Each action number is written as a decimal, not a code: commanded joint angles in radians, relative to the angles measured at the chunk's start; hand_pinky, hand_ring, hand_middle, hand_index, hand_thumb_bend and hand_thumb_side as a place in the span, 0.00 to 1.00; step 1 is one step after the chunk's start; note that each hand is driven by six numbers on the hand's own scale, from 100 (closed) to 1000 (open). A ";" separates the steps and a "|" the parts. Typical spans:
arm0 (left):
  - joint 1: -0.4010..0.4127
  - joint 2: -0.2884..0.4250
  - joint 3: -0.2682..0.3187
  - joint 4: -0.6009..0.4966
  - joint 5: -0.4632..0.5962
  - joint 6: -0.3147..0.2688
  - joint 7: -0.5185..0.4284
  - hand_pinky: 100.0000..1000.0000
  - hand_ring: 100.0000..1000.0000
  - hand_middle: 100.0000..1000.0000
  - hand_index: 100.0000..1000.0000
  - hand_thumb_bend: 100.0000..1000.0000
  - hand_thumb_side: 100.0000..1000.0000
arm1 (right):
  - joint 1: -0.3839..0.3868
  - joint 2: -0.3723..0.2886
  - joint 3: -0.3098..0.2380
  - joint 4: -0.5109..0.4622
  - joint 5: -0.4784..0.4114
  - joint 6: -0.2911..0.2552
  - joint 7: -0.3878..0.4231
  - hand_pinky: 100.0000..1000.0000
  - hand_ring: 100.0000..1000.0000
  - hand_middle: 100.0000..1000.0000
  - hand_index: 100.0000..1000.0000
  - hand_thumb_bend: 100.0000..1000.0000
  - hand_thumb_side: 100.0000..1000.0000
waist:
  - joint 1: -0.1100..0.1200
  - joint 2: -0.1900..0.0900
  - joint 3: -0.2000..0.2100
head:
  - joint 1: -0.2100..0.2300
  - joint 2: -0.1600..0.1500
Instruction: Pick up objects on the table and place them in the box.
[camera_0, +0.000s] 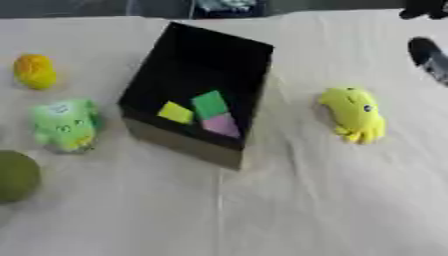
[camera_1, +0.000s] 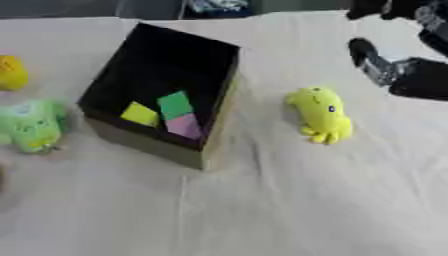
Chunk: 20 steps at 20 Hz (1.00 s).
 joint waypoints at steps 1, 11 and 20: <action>-0.005 0.037 0.007 -0.015 -0.004 0.002 0.004 0.84 0.82 0.82 0.90 0.36 0.62 | -0.005 -0.077 0.015 -0.015 0.082 -0.031 0.097 0.85 0.91 0.86 0.85 0.09 0.65 | -0.011 -0.037 -0.003 | -0.004 0.012; -0.003 0.039 0.004 -0.015 0.000 0.002 0.007 0.83 0.82 0.82 0.90 0.34 0.63 | -0.024 -0.099 0.033 -0.015 0.086 -0.001 0.185 0.87 0.92 0.86 0.86 0.18 0.31 | -0.014 -0.037 -0.005 | -0.012 0.024; -0.004 0.033 -0.001 -0.015 0.009 0.000 0.008 0.83 0.82 0.82 0.90 0.33 0.63 | -0.064 -0.076 0.059 0.001 -0.014 0.107 0.207 0.87 0.91 0.85 0.86 0.26 0.14 | -0.009 -0.032 -0.007 | -0.030 0.028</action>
